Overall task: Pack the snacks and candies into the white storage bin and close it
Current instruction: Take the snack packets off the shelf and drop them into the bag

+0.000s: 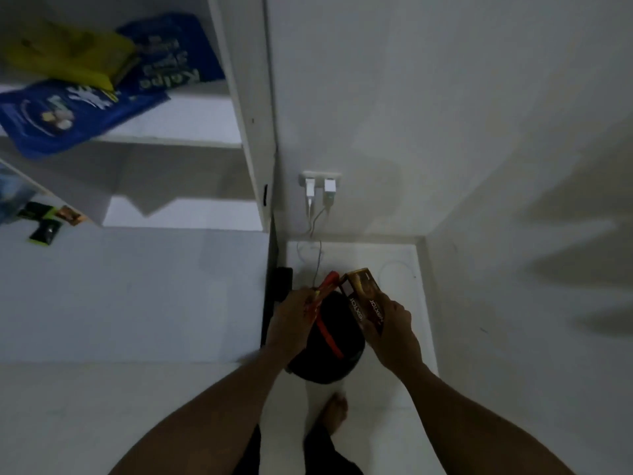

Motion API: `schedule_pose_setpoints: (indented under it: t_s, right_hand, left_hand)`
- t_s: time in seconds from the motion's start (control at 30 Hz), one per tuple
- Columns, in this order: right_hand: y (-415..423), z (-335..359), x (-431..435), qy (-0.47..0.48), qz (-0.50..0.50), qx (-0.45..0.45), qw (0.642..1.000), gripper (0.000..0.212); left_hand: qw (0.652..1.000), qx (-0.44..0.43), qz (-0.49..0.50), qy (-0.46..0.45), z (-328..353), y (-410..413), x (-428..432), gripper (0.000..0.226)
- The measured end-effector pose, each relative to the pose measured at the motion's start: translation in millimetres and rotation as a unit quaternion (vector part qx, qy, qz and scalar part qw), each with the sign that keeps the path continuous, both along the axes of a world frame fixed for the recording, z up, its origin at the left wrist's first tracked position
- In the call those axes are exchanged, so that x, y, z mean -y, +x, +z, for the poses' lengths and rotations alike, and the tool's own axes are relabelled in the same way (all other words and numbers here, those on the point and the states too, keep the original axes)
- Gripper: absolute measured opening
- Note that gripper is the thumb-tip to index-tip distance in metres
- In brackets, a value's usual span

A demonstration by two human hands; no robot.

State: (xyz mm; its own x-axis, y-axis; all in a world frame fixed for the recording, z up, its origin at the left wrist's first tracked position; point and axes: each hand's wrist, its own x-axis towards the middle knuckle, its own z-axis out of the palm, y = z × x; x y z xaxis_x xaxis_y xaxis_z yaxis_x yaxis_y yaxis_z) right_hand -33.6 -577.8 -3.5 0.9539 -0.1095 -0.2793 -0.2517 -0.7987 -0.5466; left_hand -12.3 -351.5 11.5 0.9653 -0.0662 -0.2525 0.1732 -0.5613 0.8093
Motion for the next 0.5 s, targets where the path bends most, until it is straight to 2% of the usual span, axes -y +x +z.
schedule_pose_setpoints:
  t_s: [0.07,0.27,0.37,0.5]
  right_hand:
    - [-9,-24,8,0.009,-0.002,-0.025,1.0,0.064]
    - [-22,-118,3,0.041,-0.001,-0.118,0.992,0.064]
    - [-23,-163,-2,0.035,-0.009,-0.142,0.989,0.064]
    - [-21,-218,-7,0.031,-0.024,-0.16,0.986,0.064]
  left_hand:
    - [0.999,-0.03,0.03,-0.013,-17,-6,12,0.005]
    - [0.98,-0.123,0.152,-0.036,-105,-16,30,0.013]
    - [0.975,-0.12,0.185,-0.029,-163,-22,32,0.007]
    - [0.961,-0.17,0.217,-0.023,-232,-30,37,0.035]
